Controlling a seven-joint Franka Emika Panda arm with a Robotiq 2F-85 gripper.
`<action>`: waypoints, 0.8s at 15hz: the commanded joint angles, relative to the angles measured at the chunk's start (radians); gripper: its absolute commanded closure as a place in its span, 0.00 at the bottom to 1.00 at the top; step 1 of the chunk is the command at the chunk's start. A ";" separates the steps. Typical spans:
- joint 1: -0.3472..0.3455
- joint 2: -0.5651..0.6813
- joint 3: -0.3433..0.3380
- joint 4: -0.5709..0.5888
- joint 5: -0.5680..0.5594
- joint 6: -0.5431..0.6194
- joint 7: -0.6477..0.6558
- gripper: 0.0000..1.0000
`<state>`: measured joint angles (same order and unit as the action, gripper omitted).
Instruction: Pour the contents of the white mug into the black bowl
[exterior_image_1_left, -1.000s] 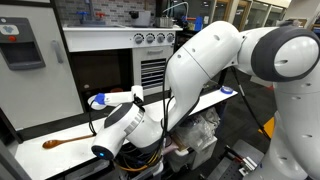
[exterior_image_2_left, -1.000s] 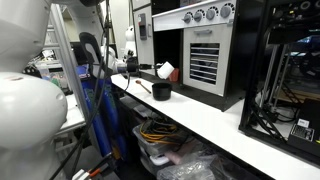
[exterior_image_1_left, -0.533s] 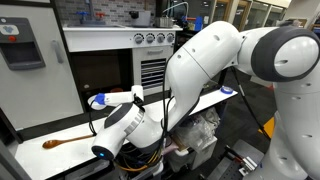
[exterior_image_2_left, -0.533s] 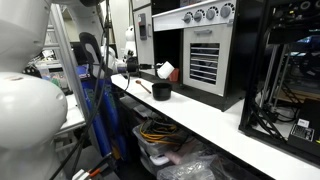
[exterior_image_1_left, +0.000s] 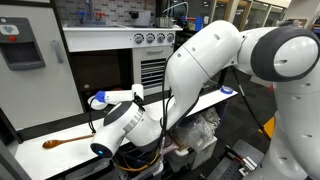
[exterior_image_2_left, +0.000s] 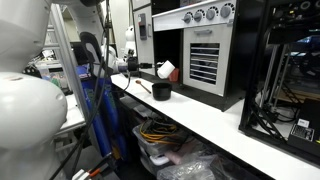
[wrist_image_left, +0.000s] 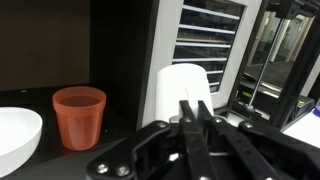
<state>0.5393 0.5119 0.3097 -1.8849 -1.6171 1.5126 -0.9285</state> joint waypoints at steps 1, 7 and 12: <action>-0.025 0.001 0.018 0.029 0.038 -0.022 0.041 0.98; -0.046 -0.017 0.021 0.066 0.132 -0.016 0.119 0.98; -0.067 -0.043 0.027 0.093 0.224 0.006 0.163 0.98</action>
<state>0.5062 0.4974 0.3099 -1.7996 -1.4528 1.5118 -0.7877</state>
